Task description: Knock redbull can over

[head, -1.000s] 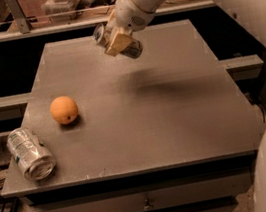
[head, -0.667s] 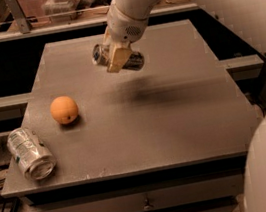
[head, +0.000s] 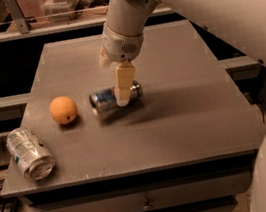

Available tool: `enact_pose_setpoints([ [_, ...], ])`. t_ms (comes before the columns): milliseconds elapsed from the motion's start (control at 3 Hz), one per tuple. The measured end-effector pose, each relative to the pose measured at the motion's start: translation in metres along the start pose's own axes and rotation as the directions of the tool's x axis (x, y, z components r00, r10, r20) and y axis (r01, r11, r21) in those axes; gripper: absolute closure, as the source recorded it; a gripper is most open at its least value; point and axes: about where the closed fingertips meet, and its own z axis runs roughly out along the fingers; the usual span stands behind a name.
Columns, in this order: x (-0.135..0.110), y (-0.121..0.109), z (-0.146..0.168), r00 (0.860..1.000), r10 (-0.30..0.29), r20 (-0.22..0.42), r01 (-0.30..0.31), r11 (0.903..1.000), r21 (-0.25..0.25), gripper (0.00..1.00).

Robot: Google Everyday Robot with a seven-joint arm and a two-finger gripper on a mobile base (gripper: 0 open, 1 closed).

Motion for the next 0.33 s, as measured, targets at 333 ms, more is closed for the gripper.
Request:
enact_pose_setpoints([
  [333,-0.0002,-0.0004,-0.0002,1.000,0.000,0.000,0.000,1.0000,0.001,0.00],
])
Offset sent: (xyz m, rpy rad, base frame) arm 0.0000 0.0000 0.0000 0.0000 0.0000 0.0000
